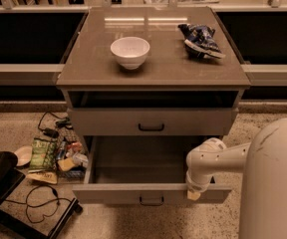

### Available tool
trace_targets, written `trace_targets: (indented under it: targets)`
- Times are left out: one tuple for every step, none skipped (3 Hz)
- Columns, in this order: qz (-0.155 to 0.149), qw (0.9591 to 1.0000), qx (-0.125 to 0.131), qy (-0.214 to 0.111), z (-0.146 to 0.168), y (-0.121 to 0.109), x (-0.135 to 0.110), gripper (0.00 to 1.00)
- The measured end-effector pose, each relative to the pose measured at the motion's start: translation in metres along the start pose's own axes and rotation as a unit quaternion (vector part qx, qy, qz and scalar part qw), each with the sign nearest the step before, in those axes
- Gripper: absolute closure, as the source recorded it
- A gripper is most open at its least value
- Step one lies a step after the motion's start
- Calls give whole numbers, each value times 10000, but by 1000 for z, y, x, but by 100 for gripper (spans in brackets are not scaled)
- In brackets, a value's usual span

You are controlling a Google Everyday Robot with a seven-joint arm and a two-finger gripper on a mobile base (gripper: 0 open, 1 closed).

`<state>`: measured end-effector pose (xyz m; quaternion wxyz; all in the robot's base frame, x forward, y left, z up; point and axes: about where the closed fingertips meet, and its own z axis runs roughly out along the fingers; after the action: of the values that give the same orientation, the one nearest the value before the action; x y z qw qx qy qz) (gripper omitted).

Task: Open middle drawer

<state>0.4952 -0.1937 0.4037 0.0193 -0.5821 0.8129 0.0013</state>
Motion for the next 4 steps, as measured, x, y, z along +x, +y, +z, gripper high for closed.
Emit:
trace_targets:
  targets:
    - [51, 9997, -204, 120, -12, 26, 3, 100]
    - [50, 9997, -204, 120, -11, 26, 3, 85]
    - [50, 9997, -217, 126, -10, 27, 4, 61]
    - [48, 9996, -229, 131, -9, 28, 4, 38]
